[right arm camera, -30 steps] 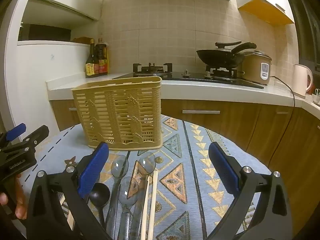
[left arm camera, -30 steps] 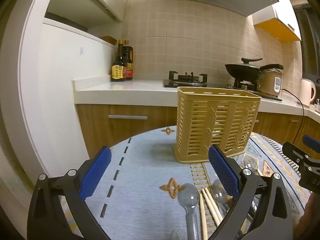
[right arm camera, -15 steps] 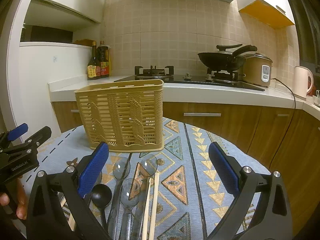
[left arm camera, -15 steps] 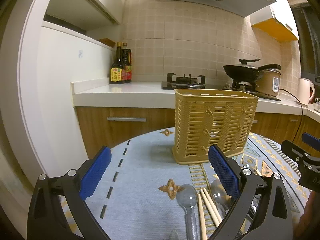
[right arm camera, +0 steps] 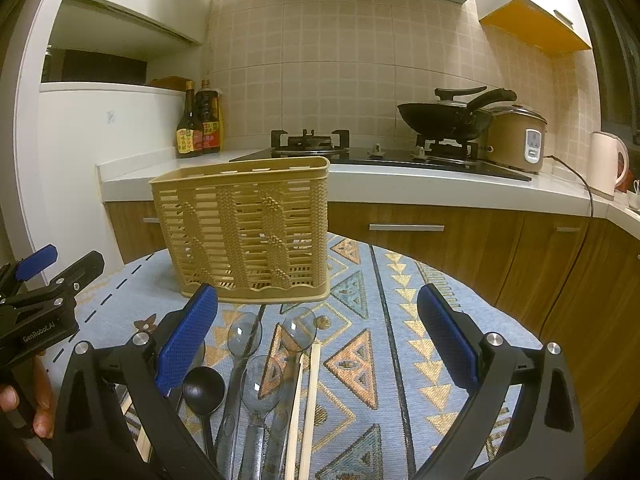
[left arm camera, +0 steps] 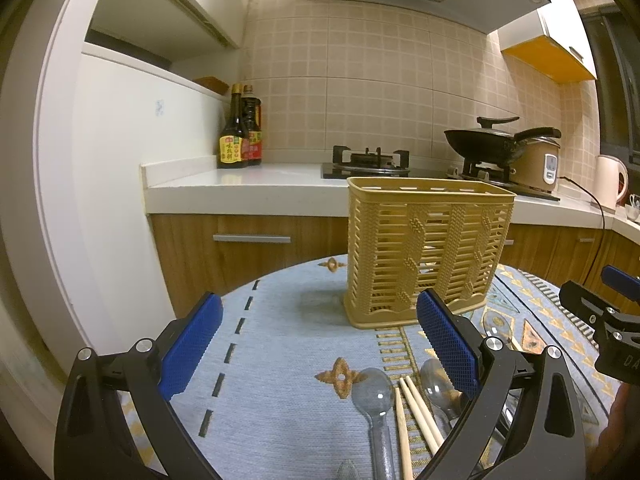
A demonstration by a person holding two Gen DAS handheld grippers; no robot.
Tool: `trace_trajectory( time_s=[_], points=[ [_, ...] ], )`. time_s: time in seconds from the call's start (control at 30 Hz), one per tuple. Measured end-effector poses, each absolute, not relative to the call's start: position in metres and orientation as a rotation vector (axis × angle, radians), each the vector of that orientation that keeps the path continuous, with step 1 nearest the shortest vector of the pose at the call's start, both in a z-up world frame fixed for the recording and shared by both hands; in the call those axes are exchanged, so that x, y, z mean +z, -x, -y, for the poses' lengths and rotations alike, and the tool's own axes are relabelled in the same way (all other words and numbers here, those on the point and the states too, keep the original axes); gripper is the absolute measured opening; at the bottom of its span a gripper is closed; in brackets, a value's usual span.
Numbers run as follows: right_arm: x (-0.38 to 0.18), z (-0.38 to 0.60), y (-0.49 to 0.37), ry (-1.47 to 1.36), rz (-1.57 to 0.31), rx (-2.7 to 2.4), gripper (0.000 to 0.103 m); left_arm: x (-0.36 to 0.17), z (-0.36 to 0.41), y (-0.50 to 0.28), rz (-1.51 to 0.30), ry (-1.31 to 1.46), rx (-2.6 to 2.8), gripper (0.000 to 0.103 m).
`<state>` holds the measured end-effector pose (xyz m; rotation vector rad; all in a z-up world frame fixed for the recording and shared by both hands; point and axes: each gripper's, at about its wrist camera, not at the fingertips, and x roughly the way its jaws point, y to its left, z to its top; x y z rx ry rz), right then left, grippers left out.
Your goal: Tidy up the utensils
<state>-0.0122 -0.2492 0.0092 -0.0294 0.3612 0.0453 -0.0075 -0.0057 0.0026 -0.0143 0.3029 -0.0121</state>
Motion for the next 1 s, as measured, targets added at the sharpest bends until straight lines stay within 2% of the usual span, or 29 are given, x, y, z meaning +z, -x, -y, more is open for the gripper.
trace_trajectory(
  time_s=[1.0],
  points=[
    [0.0072, 0.2478, 0.0124, 0.034, -0.363, 0.051, 0.095, 0.0023, 0.0060, 0.0079, -0.302, 0.015, -0.012, 0.095]
  ],
)
